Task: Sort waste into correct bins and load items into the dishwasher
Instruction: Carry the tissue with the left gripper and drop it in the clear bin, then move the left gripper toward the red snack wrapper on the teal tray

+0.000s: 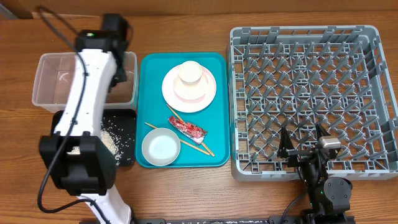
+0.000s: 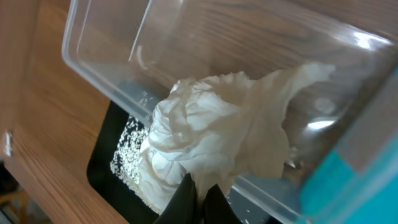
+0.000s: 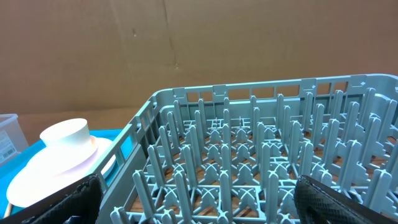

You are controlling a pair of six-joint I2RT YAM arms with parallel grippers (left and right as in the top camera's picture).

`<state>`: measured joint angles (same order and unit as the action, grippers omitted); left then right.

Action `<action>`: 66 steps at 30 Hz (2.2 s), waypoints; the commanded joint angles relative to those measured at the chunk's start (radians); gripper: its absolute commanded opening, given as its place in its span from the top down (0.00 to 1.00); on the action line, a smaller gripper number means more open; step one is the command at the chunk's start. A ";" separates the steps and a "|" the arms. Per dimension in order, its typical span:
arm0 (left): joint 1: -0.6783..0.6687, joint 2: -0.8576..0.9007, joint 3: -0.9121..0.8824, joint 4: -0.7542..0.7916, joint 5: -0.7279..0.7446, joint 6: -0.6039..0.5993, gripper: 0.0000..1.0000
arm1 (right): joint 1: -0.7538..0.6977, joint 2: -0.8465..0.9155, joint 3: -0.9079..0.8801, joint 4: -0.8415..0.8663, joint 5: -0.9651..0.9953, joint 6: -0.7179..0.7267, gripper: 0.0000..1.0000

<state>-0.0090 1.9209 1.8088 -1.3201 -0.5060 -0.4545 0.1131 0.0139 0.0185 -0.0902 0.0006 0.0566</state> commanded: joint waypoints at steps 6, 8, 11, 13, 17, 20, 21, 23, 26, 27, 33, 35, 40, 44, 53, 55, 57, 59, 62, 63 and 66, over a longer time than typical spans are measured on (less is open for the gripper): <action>0.117 -0.012 0.004 0.027 0.093 -0.032 0.96 | 0.005 -0.010 -0.011 0.006 0.006 0.007 0.00; 0.130 -0.012 0.004 0.040 0.093 -0.029 0.96 | 0.005 -0.010 -0.011 0.006 0.006 0.007 0.00; 0.136 -0.012 0.004 0.055 0.092 -0.017 0.96 | 0.005 -0.010 -0.011 0.006 0.006 0.007 0.00; 0.136 -0.012 0.003 0.065 0.092 -0.017 0.96 | 0.005 -0.010 -0.011 0.006 0.006 0.007 0.00; 0.136 -0.012 -0.010 0.100 0.092 -0.017 0.95 | 0.005 -0.010 -0.011 0.006 0.006 0.007 0.00; 0.136 -0.012 -0.023 0.124 0.089 -0.014 0.95 | 0.005 -0.010 -0.011 0.006 0.006 0.007 0.00; 0.136 -0.012 -0.028 0.132 0.088 -0.013 0.94 | 0.005 -0.010 -0.011 0.006 0.006 0.007 0.00; 0.136 -0.012 -0.043 0.155 0.089 -0.013 0.88 | 0.005 -0.010 -0.011 0.006 0.006 0.007 0.00; 0.136 -0.012 -0.076 0.185 0.089 -0.013 0.78 | 0.005 -0.010 -0.011 0.006 0.006 0.007 0.00; 0.136 -0.012 -0.084 0.192 0.089 -0.013 0.69 | 0.005 -0.010 -0.011 0.006 0.006 0.007 0.00; 0.133 -0.016 -0.090 0.187 0.092 -0.013 0.38 | 0.005 -0.010 -0.011 0.006 0.006 0.007 0.00; 0.128 -0.027 -0.088 0.176 0.124 -0.014 0.39 | 0.005 -0.010 -0.011 0.006 0.006 0.007 0.00; 0.108 -0.100 -0.083 0.132 0.349 -0.013 0.42 | 0.005 -0.010 -0.011 0.006 0.006 0.007 0.00; 0.072 -0.166 -0.083 0.060 0.720 0.080 0.51 | 0.005 -0.010 -0.011 0.006 0.006 0.007 0.00; -0.118 -0.161 -0.136 -0.061 0.919 0.237 0.96 | 0.006 -0.010 -0.011 0.006 0.006 0.007 0.00; -0.181 -0.161 -0.171 -0.050 0.868 0.206 0.96 | 0.005 -0.010 -0.011 0.006 0.006 0.007 0.00; -0.245 -0.161 -0.214 -0.025 0.830 0.160 0.96 | 0.005 -0.010 -0.011 0.006 0.006 0.007 0.00; -0.294 -0.161 -0.250 0.011 0.821 0.127 0.96 | 0.005 -0.010 -0.011 0.006 0.006 0.007 0.00; -0.370 -0.161 -0.307 0.086 0.808 0.074 0.96 | 0.005 -0.010 -0.011 0.006 0.006 0.007 0.00; -0.396 -0.161 -0.327 0.115 0.808 0.063 0.96 | 0.005 -0.010 -0.011 0.006 0.006 0.007 0.00; -0.469 -0.161 -0.377 0.193 0.779 0.007 0.96 | 0.005 -0.010 -0.011 0.006 0.006 0.007 0.00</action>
<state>-0.4160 1.7618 1.4796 -1.1702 0.3183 -0.3580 0.1131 0.0139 0.0185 -0.0902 0.0006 0.0566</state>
